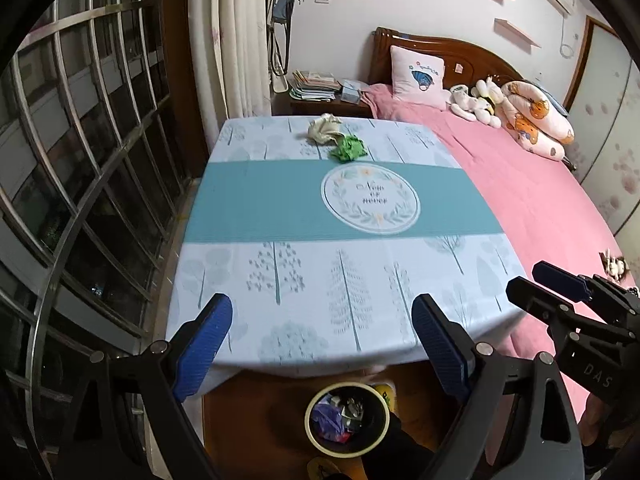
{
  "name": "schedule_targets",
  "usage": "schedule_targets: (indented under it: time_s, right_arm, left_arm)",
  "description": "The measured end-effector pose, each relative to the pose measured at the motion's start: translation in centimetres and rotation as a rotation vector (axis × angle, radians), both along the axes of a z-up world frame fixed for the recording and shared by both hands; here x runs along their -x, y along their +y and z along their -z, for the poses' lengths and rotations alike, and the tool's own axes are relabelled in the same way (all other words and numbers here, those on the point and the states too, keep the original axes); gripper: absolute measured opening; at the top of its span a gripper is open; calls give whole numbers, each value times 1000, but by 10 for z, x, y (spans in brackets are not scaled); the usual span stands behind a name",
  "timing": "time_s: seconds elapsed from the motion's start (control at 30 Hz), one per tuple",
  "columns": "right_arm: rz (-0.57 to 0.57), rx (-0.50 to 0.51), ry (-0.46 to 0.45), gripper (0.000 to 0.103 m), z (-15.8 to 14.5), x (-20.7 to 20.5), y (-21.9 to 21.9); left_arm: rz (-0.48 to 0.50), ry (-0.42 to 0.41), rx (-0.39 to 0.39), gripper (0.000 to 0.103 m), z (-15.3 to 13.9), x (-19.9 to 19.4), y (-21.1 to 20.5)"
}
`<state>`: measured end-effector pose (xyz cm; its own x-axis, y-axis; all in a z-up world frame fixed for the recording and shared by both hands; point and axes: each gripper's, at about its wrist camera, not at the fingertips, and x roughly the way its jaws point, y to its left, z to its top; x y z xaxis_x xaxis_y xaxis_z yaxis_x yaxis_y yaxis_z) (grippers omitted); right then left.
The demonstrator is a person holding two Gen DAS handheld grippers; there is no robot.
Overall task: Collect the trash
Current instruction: 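Raise both empty tools back up toward the table, then grasp the crumpled green paper with right tool while left tool grasps the white tissue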
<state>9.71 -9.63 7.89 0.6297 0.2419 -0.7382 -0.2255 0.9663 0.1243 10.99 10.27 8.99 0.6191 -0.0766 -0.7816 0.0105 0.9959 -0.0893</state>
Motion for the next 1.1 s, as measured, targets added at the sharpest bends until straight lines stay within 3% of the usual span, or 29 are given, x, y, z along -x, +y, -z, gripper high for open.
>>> schedule_targets:
  time_s: [0.2, 0.37, 0.7, 0.87, 0.9, 0.97, 1.1]
  right_arm:
    - [-15, -60, 23, 48, 3, -64, -6]
    - [-37, -110, 68, 48, 18, -141, -19]
    - [-84, -194, 215, 48, 82, -321, -26]
    - [-62, -210, 265, 48, 114, -388, -17]
    - [-58, -222, 273, 52, 119, -400, -16]
    - [-54, -247, 287, 70, 130, -420, -13]
    - [-41, -232, 296, 74, 150, -452, -3]
  left_arm:
    - [-22, 9, -22, 90, -2, -52, -2]
    - [-61, 47, -22, 90, 11, -123, -2]
    - [-153, 137, 1, 90, 57, -278, -3]
    - [-195, 175, 18, 90, 82, -338, 2]
    - [-202, 183, 15, 90, 88, -350, 3]
    - [-212, 191, 6, 90, 95, -369, 4]
    - [-225, 196, -1, 90, 106, -396, 6]
